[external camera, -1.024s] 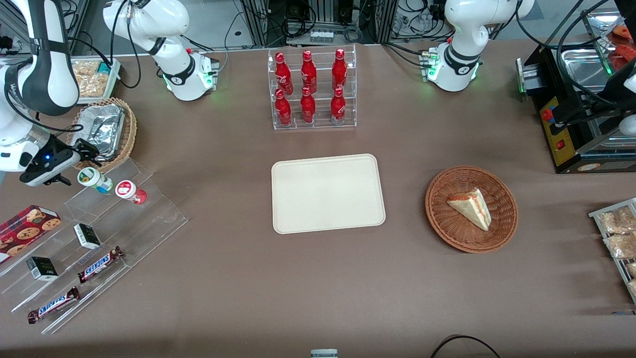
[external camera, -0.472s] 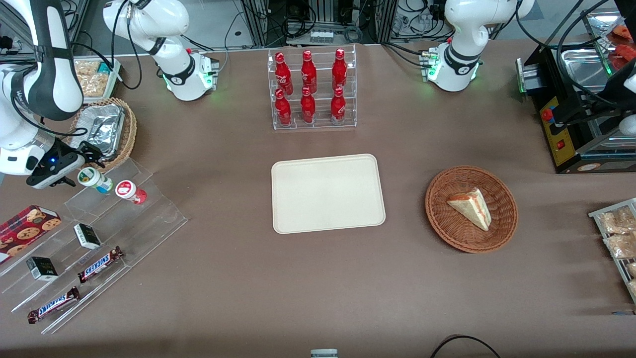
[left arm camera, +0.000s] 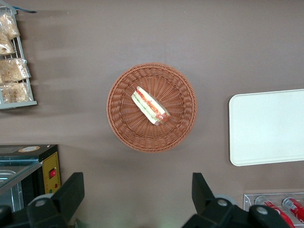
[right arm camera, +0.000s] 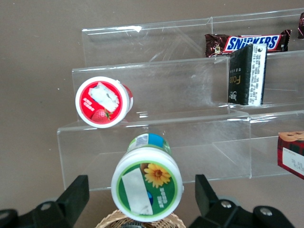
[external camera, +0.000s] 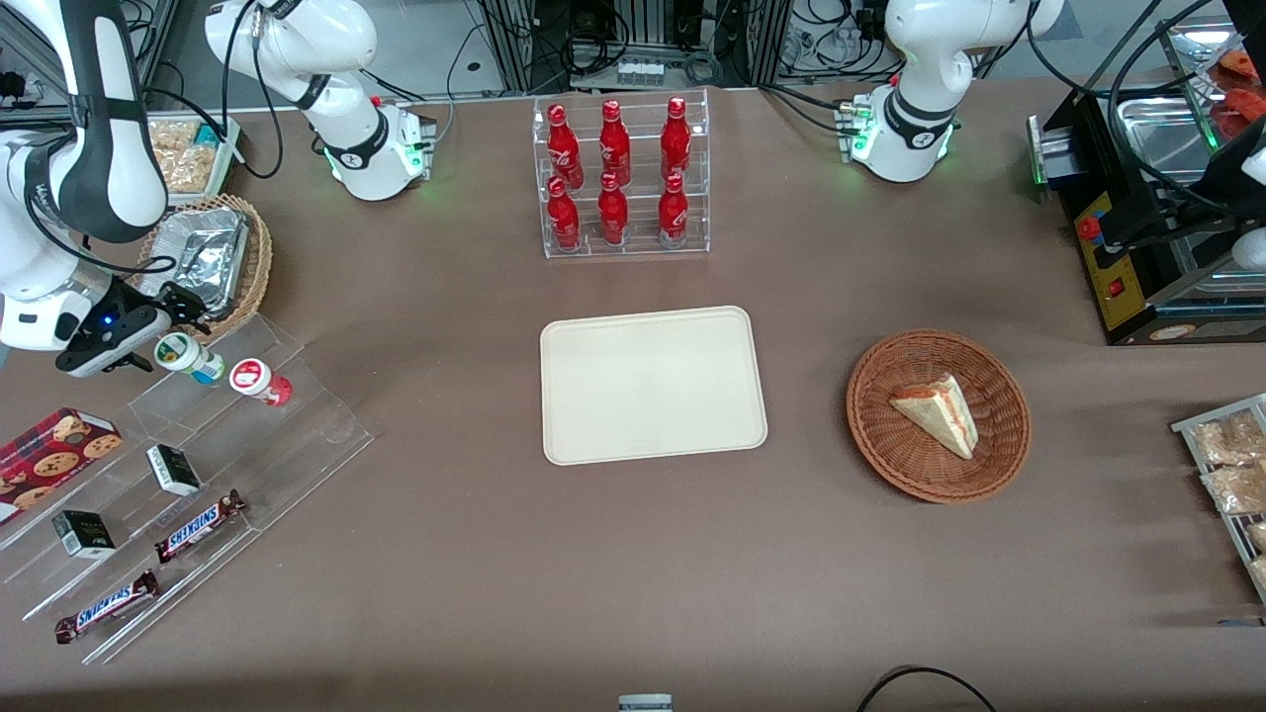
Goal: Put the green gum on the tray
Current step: 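Close the right gripper on the green gum tub's lid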
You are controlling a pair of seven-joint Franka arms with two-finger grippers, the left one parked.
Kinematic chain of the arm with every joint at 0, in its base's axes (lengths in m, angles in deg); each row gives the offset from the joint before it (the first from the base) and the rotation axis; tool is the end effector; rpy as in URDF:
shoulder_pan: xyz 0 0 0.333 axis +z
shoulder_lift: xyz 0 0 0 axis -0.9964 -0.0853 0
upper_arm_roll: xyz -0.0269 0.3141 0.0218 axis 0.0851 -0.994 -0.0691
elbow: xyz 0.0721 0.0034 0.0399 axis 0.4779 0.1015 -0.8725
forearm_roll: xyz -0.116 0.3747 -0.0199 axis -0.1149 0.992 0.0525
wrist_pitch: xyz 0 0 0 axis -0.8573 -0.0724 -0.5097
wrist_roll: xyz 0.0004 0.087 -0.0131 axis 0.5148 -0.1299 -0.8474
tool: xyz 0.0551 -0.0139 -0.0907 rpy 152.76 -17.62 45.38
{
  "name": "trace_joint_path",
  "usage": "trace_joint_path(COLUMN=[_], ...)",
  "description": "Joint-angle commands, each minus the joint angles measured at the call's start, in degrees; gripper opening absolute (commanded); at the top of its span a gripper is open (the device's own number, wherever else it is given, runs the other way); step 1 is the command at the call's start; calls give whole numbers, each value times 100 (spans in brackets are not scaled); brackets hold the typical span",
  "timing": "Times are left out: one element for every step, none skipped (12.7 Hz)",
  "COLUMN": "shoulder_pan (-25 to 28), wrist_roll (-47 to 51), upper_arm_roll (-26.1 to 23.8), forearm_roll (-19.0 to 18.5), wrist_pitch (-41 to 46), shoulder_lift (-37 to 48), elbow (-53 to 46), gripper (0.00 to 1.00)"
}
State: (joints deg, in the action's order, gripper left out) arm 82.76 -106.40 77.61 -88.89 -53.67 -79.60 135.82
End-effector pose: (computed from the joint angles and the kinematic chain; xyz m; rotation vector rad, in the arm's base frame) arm 0.4678 -0.1618 0.3835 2.9741 0.9889 0.0796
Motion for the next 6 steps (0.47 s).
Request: trace_joint_path(shoulder_pan=[6,6,15,15,32,41], wrist_roll=[-69,-34,1,10,10,10], upper_arm_roll=[53,53,44,44,44,44], forearm_roll=[-40,-40,-40,-40,-40,-40], wrist_pitch=[-170,-162,-127,-109,-83,-30], shoulder_lift=[-2,-11,-11,-11,-11,24], elbow=[96,88,88,70,44,18], gripper=[72,36,7,0,0,0])
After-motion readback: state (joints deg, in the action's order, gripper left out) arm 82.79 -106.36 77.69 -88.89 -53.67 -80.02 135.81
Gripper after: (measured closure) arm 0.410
